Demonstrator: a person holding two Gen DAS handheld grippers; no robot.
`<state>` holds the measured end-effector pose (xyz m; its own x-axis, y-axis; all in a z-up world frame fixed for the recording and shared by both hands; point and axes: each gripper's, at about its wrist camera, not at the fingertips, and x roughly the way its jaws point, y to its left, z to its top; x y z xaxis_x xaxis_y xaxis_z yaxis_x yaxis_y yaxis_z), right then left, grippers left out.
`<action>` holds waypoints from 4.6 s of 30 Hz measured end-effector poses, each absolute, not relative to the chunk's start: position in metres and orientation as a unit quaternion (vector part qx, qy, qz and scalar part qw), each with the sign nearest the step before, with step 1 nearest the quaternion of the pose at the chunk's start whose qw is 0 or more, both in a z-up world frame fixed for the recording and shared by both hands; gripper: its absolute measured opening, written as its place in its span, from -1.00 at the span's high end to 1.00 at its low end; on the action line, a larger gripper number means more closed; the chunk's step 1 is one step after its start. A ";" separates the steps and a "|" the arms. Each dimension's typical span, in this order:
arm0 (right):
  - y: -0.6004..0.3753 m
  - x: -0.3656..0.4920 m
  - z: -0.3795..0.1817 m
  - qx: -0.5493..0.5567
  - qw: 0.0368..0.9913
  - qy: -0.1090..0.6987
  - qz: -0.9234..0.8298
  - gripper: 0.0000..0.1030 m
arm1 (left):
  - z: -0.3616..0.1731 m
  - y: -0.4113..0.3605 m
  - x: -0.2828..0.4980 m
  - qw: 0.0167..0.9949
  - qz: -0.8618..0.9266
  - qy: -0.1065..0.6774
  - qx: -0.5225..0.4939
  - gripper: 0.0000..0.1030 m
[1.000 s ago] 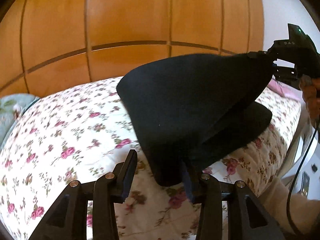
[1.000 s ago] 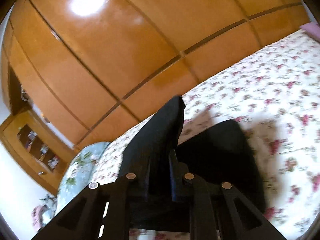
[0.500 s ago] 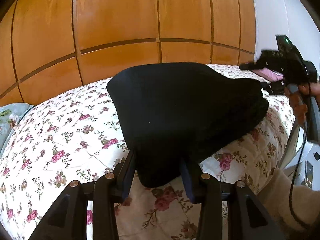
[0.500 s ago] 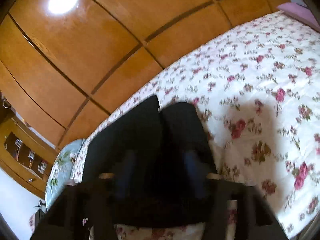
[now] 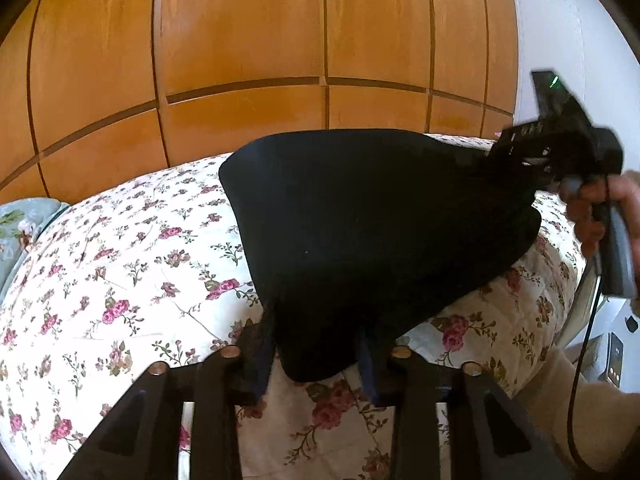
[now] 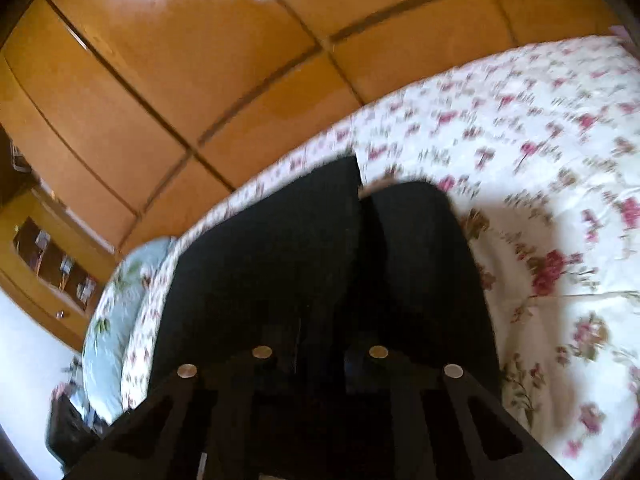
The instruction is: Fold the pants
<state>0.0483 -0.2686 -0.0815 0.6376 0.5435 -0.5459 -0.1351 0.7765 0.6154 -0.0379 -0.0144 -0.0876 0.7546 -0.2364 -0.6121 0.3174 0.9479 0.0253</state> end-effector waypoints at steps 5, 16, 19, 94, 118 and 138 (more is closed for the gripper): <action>-0.278 0.022 -0.047 0.234 0.898 0.341 0.150 0.73 | -0.080 -0.025 -0.045 0.936 -0.159 0.300 0.093 0.49; -0.283 0.028 -0.094 0.241 0.883 0.383 0.125 0.65 | -0.086 -0.018 -0.053 0.930 -0.171 0.310 0.101 0.46; -0.288 0.026 -0.083 0.229 0.884 0.390 0.117 0.42 | -0.072 0.007 -0.052 0.927 -0.189 0.323 0.036 0.45; -0.232 0.051 -0.085 0.060 0.935 0.347 0.052 -0.04 | -0.069 -0.021 0.101 0.926 -0.058 0.373 0.009 0.06; -0.257 0.016 -0.085 0.092 0.922 0.371 0.061 -0.50 | -0.063 0.012 0.041 0.919 -0.081 0.382 -0.049 -0.17; -0.293 0.051 -0.120 0.231 0.853 0.433 0.180 -0.55 | -0.113 0.060 0.073 0.799 -0.246 0.451 -0.312 -0.28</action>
